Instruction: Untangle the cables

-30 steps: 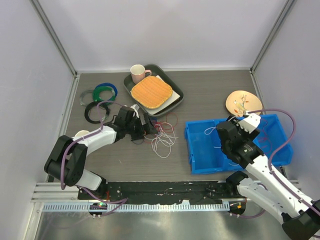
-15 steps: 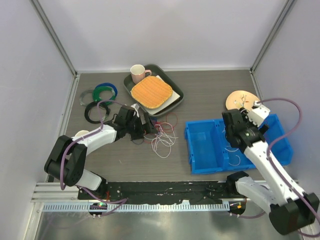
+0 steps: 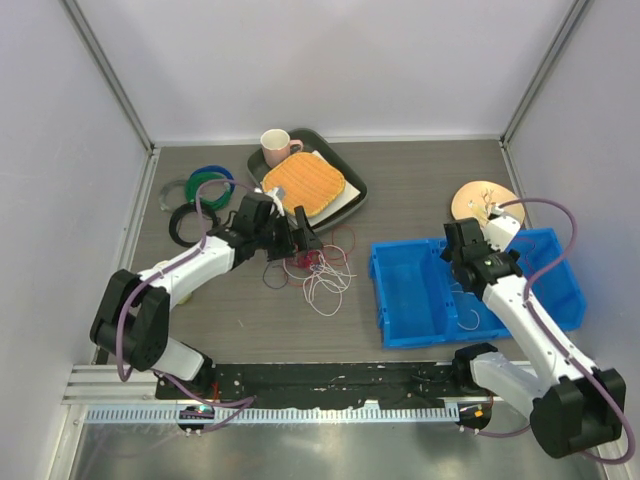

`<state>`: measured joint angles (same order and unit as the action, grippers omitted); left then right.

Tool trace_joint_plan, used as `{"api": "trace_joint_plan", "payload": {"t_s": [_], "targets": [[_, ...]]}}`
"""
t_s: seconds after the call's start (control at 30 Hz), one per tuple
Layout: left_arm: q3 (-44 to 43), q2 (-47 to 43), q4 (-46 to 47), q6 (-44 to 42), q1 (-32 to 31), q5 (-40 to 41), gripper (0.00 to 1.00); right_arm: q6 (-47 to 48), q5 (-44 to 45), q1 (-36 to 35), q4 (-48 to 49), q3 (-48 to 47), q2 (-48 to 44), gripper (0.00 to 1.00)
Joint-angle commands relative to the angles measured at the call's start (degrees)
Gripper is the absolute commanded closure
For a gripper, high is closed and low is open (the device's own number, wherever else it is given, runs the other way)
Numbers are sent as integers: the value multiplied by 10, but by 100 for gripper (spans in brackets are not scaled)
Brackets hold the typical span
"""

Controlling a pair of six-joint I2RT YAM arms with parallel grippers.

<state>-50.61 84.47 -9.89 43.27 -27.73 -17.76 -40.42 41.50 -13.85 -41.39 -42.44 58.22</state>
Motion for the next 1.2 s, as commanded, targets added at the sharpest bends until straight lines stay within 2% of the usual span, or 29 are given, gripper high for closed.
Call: {"api": "trace_joint_plan", "payload": {"t_s": [0.0, 0.13, 0.2, 0.3, 0.33, 0.37, 0.43, 0.47, 0.57, 0.63, 0.77, 0.93, 1.07, 1.17], "targets": [[-50, -24, 0, -34, -21, -10, 0, -11, -70, 2, 38, 2, -72, 6], [-86, -34, 2, -49, -46, -10, 0, -50, -166, 3, 28, 13, -111, 5], [-104, -33, 10, -66, -62, -10, 0, -51, -177, 2, 18, 17, -115, 4], [-151, -13, 48, -143, -132, -20, 0, -54, -159, 2, -17, -2, -108, 4], [-168, -5, 64, -203, -149, -31, 0, -55, -154, 3, -25, -5, -106, 4], [-174, 3, 96, -228, -163, -40, 0, -52, -155, 3, -32, -10, -101, 4], [-174, 25, 145, -287, -195, -95, 0, -48, -150, 3, -52, -28, -96, 4], [-171, 31, 201, -293, -200, -117, 0, -46, -138, 2, -62, -36, -87, 3], [-178, 68, 281, -271, -202, -136, 0, -37, -102, 2, -115, -73, -69, 3], [-225, 110, 277, -261, -203, -140, 0, -21, -102, 2, -138, -91, -53, 3], [-292, 193, 318, -209, -203, -217, 0, 27, -115, 2, -135, -109, -46, 3], [-349, 277, 394, -152, -204, -254, 3, 96, -102, 2, -151, -172, -13, 4], [-346, 315, 481, -100, -208, -279, 4, 159, -24, 2, -164, -210, 29, 4], [-351, 323, 493, -93, -212, -275, 4, 222, 22, 2, -175, -227, 65, 4]]}}
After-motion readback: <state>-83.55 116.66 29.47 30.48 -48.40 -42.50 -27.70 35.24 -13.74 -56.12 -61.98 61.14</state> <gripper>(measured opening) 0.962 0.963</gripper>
